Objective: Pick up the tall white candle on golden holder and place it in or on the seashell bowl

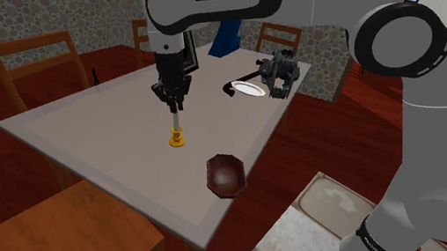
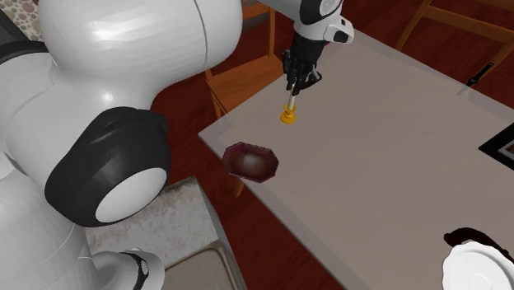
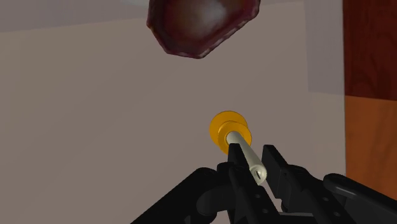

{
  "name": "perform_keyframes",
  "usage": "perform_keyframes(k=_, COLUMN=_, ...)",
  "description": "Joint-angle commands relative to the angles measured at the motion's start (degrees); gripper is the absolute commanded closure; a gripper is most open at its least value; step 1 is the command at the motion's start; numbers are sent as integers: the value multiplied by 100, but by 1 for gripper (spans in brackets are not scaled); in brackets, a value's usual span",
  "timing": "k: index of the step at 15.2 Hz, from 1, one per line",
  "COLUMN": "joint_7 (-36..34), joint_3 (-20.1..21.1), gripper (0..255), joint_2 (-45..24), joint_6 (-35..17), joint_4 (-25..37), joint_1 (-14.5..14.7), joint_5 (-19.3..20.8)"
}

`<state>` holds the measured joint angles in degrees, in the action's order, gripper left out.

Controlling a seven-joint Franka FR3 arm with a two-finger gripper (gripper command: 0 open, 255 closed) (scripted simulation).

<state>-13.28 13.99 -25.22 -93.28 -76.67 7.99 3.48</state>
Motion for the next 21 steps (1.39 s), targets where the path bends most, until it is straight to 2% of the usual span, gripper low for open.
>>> perform_keyframes(k=1, joint_7=-4, joint_3=3, gripper=255, joint_2=-13, joint_6=174, joint_4=185, joint_1=12, joint_5=1)
perform_keyframes(k=7, joint_7=-12, joint_3=7, gripper=255, joint_2=-66, joint_6=610, joint_4=674, joint_1=46, joint_5=10)
perform_keyframes(k=13, joint_7=173, joint_3=34, gripper=255, joint_2=1549, joint_6=291, joint_4=-1226, joint_1=-250, joint_5=-334)
perform_keyframes(k=21, joint_7=517, joint_3=-96, gripper=255, joint_2=3401, joint_6=435, joint_4=-2894, joint_1=-417, joint_5=-726)
